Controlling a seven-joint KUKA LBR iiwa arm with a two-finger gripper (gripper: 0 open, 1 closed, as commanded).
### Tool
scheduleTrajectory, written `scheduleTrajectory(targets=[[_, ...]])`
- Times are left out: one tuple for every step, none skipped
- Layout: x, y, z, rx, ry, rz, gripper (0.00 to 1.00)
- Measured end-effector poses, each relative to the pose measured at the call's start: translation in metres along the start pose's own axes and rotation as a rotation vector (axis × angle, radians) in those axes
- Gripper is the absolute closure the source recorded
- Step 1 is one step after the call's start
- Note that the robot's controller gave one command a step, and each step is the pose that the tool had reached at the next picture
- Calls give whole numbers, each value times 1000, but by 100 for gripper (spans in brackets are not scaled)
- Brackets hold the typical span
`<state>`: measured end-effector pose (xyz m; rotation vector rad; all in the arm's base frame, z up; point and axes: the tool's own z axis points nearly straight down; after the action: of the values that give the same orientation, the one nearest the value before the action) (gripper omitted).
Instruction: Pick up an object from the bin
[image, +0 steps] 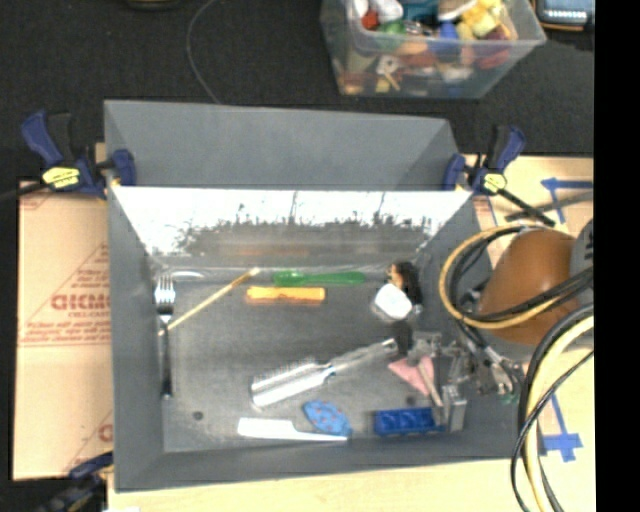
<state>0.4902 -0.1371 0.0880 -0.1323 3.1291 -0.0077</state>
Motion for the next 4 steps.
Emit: scheduleTrajectory(targets=[[11, 1, -69, 5, -13, -128, 0], [14, 39, -12, -4, 8, -72, 0], [11, 39, 15, 16, -33, -312, 0], [10, 63, 15, 1, -4, -143, 100]])
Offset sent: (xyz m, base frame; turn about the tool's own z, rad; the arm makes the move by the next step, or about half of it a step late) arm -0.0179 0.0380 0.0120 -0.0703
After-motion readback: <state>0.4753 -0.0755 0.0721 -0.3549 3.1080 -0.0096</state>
